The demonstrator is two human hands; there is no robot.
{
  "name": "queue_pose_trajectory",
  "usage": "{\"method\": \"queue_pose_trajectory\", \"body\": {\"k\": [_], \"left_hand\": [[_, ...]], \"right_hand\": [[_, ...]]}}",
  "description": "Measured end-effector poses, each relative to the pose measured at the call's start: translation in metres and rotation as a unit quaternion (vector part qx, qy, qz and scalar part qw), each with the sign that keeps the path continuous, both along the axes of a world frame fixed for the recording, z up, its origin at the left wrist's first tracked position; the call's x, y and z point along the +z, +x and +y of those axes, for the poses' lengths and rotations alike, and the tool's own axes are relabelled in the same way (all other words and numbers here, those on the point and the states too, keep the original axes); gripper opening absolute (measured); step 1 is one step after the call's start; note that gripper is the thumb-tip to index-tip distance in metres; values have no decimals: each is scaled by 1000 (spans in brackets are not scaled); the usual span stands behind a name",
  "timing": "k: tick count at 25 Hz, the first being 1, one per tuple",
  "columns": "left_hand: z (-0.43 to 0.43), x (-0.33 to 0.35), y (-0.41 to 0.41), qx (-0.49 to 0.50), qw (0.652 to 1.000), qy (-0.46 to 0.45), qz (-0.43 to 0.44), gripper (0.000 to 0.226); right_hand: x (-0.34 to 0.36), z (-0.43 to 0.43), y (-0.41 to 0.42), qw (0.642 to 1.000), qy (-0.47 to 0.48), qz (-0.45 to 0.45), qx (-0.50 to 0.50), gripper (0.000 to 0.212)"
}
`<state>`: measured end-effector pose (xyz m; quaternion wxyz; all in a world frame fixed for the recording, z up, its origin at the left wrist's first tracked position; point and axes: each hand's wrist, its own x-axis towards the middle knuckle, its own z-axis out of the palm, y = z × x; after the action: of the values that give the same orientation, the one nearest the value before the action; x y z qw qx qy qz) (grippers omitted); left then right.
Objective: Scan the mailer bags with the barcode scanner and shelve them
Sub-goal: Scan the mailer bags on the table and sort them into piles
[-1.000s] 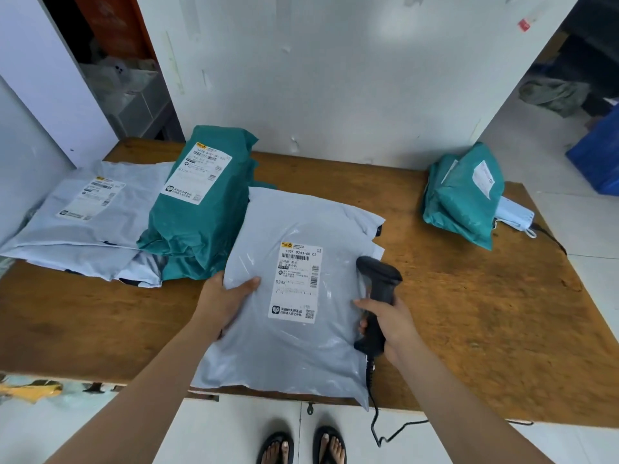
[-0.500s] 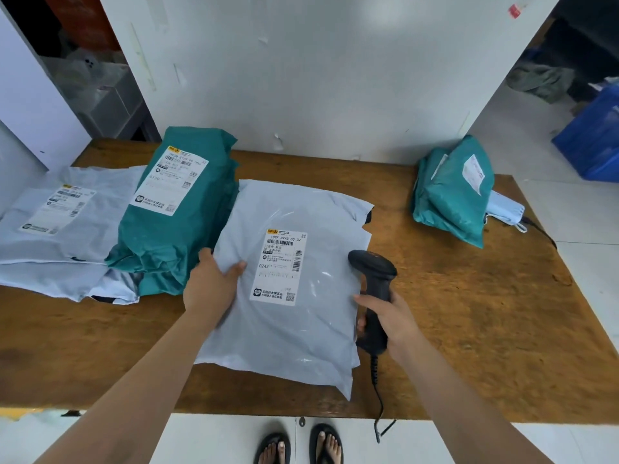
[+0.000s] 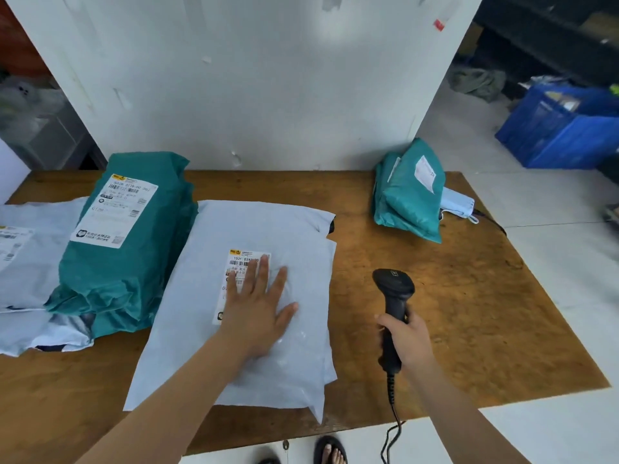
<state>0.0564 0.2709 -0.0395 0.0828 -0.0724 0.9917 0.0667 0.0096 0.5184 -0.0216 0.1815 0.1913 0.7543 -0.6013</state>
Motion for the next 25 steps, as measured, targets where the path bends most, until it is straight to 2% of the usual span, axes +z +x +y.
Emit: {"method": "queue_pose_trajectory", "body": {"k": [3,7,10,13,16,18,19,20,21,23,25], "left_hand": [[13,34,-26,57,998,20,26,78],[53,62,-92,37,983,156,92,51],[103,57,-148,50,955,277,88,47],[153,51,-218,104,923,361,76,55],[177,34,-288,214,875,428,74,82],[184,21,-323,304,814,488,81,101],[184,15,-335,346,772,526,89,101],[183,9,-343,373,730,565,90,95],[181,5,-346,380,703,595,79,84],[185,3,-344,371,701,605,72,57],[195,5,-333,384,718,565,132,45]], "right_hand": [[14,17,-14,999,-28,17,-29,14],[31,41,-44,997,-56,32,-50,13],[42,71,-78,995,-76,24,-52,13],[51,110,-111,995,-89,13,-53,14],[56,148,-137,994,-99,-6,-50,12],[57,175,-151,994,-91,-13,-57,12],[57,187,-156,994,-87,-13,-60,12],[57,199,-159,995,-84,-11,-59,11],[57,208,-161,995,-83,-11,-58,11],[57,221,-165,994,-88,-19,-61,9],[54,226,-169,994,-94,-29,-58,8]]}}
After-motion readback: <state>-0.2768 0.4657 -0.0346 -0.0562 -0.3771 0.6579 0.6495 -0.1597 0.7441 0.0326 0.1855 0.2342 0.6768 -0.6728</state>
